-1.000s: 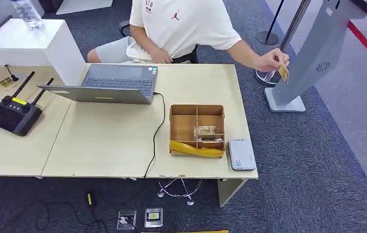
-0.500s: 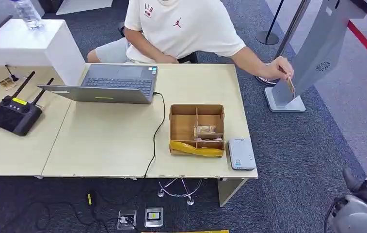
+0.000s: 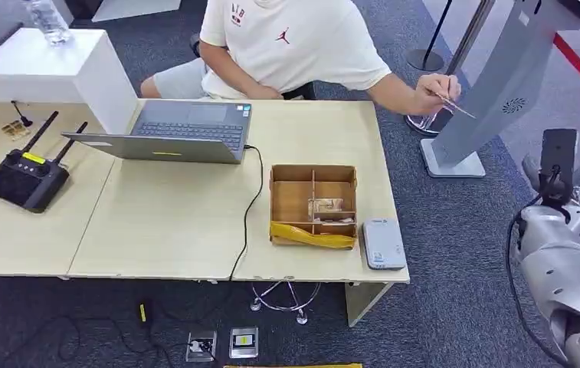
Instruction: Pass the card to the sensor for recognition and then transmit it.
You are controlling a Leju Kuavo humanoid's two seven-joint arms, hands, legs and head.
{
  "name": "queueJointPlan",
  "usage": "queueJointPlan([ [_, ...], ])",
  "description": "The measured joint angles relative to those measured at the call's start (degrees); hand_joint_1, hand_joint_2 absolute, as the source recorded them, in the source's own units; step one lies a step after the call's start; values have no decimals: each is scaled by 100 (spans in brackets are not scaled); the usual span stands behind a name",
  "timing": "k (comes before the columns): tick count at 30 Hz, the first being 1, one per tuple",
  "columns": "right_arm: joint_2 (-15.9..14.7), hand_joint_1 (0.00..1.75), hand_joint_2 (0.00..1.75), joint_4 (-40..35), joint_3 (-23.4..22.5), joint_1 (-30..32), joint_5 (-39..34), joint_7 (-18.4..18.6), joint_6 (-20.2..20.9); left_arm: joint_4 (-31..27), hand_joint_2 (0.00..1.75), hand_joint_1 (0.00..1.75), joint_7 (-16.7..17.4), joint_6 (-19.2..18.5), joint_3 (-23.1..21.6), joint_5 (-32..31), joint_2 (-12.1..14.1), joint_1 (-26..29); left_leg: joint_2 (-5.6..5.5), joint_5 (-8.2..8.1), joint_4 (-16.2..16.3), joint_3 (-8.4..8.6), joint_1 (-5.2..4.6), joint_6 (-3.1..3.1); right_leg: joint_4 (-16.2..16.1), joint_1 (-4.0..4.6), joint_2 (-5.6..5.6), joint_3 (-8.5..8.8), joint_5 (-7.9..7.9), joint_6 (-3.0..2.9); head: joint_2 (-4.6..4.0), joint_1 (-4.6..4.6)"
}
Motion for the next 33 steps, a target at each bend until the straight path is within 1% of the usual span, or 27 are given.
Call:
queueJointPlan([
  [3, 199, 0, 175, 22, 467, -73, 7, 138, -22, 0, 0, 0, 9, 0, -44, -22, 2, -48, -9, 2, 0, 1, 0, 0, 0, 0, -8, 1, 0, 0, 0, 2],
  [5, 275, 0, 175, 37, 671, -100, 4, 148, -26, 0, 0, 0, 11, 0, -48, -26, 2, -59, -28, 6, 0, -3, 0, -4, -1, 0, -20, 1, 0, 0, 0, 2],
  [10, 430, 0, 175, 39, 1152, -129, 0, 148, -28, 0, 0, 0, 11, 0, -74, -31, 4, -63, -27, 6, 0, -8, 0, -4, -1, 0, -15, 1, 0, 0, 0, 2],
  [17, 850, 0, 175, -2, 1881, -36, -57, 367, -11, 2, 0, 0, 11, 0, -74, 0, 20, -68, -26, 6, 1, 4, 10, -5, -3, 11, -15, -7, -2, -2, 0, 2],
  [18, 902, 0, 175, -104, 2011, 159, -355, 666, 130, 2, 0, 0, 11, 0, -74, 0, 22, -79, -24, 1, 7, 33, 17, -13, -22, 23, -12, -12, -9, -11, 0, 0],
  [19, 878, 0, 175, -302, 2227, 562, -850, 1134, 405, 2, 0, 0, 11, 0, -74, -2, 39, -79, -28, -5, 16, 75, 31, -6, -58, 41, -16, 25, -10, -10, 0, -37],
  [20, 722, 0, 175, -665, 2620, 1105, -1716, 1984, 927, 2, 0, 0, 11, 0, -72, -7, 61, -68, -26, -16, 37, 107, 45, 12, -87, 55, 9, 47, -25, 10, 0, -31],
  [21, 484, 0, 175, -1097, 3099, 1585, -2803, 3098, 1298, 0, 0, 0, 13, -2, -72, -13, 70, -40, -26, -19, 53, 81, 38, 15, -83, 46, 27, 43, -23, 18, 0, 19],
  [22, 125, 0, 175, -1569, 3610, 2000, -3930, 4388, 1309, 0, 0, 0, 11, -2, -74, -22, 83, 3, -24, -22, 43, 23, 4, 21, -51, 2, 32, 28, -13, 33, 0, 61],
  [23, -300, 0, 175, -2292, 4304, 2289, -5140, 5842, 1214, 0, 0, 0, 11, -7, -74, -22, 94, 28, -11, -17, 33, -67, -45, 31, 12, -64, 45, -24, -1, 49, 0, 81],
  [24, -697, 0, 175, -3074, 4922, 2468, -5874, 6779, 1068, 4, 0, 0, 11, 2, -76, -24, 98, 57, 40, -19, 29, -178, -106, 33, 79, -116, 96, -112, 4, 53, 0, 94],
  [25, -1020, 0, 175, -3933, 5494, 2604, -6299, 7225, 1047, 9, 0, 0, 11, 29, -81, -24, 114, 71, 122, -31, 23, -263, -134, 39, 122, -165, 186, -172, 6, 56, 0, 94],
  [26, -1254, 0, 175, -4746, 6048, 2634, -6331, 7178, 1056, 20, 0, 0, 11, 139, -83, -24, 164, 69, 187, -53, 16, -246, -136, 34, 115, -170, 286, -191, 17, 62, 0, 85],
  [27, -1270, 0, 175, -5257, 6493, 2699, -5996, 6987, 1058, 22, 0, 0, 11, 346, -83, -26, 188, 16, 250, -67, 20, -205, -125, 31, 94, -150, 357, -191, 32, 73, 0, 79],
  [28, -1174, 0, 175, -5628, 6956, 2750, -5557, 6674, 1056, 13, 0, 0, 13, 637, -81, -26, 175, -50, 296, -79, 23, -160, -94, 43, 68, -115, 392, -168, 46, 65, 0, 88],
  [29, -1130, 0, 175, -5944, 7351, 2857, -5264, 6434, 1043, 2, 0, 0, 11, 838, -81, -35, 162, -108, 288, -78, 28, -122, -69, 42, 48, -90, 384, -132, 46, 65, 0, 72],
  [30, -1133, 0, 175, -6235, 7758, 3044, -5189, 6369, 1049, 0, 0, 0, 11, 995, -79, -35, 149, -173, 215, -71, 29, -109, -62, 49, 46, -81, 302, -104, 34, 56, 0, 70],
  [31, -1159, 0, 175, -6547, 8096, 3217, -5132, 6341, 1038, -30, 0, 0, 11, 1076, -79, -35, 112, -197, 134, -39, 31, -118, -65, 76, 45, -82, 211, -94, 13, 77, 0, 63],
  [32, -1193, 0, 175, -6834, 8346, 3276, -5108, 6316, 1038, -50, 0, 0, 11, 1064, -79, -33, 103, -186, 39, -2, 31, -144, -66, 57, 48, -84, 127, -99, 14, 75, 0, 68],
  [33, -1211, 0, 175, -7033, 8516, 3270, -5082, 6305, 1036, -61, 0, 0, 13, 1064, -79, -33, 96, -167, -8, 16, 32, -80, -62, 48, 50, -81, 79, -108, 22, 67, 0, 64],
])
